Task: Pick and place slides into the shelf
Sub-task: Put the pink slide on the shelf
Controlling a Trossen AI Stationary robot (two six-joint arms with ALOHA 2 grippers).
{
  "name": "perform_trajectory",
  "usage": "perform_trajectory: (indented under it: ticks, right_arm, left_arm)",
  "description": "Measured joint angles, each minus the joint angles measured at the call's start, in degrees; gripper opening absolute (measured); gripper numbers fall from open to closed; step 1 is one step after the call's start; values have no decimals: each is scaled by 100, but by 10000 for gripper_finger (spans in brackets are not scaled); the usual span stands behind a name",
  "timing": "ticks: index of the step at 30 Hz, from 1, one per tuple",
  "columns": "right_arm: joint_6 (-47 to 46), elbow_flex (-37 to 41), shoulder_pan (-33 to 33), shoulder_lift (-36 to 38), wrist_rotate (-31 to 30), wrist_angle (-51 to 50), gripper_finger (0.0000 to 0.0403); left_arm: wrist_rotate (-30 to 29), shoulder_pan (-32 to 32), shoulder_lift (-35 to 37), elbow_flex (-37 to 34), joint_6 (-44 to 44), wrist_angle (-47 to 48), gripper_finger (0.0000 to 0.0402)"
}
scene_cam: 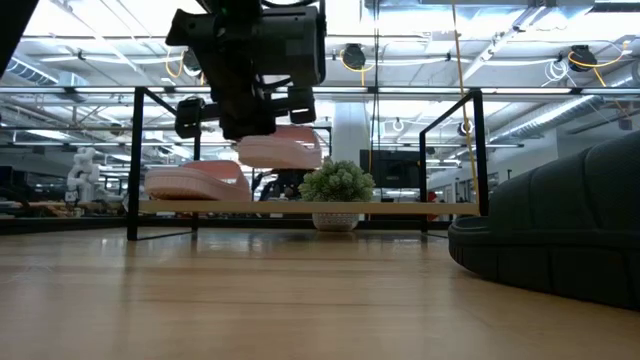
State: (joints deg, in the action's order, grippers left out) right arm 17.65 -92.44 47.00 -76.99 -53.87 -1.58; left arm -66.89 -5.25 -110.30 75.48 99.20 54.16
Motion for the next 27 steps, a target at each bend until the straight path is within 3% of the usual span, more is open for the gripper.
perform_trajectory:
  ticks: [27]
  right_arm:
    - [111, 0, 0, -7, -2, -53, 29]
  left_arm:
    - [398, 272, -313, 2, -461, -38, 0]
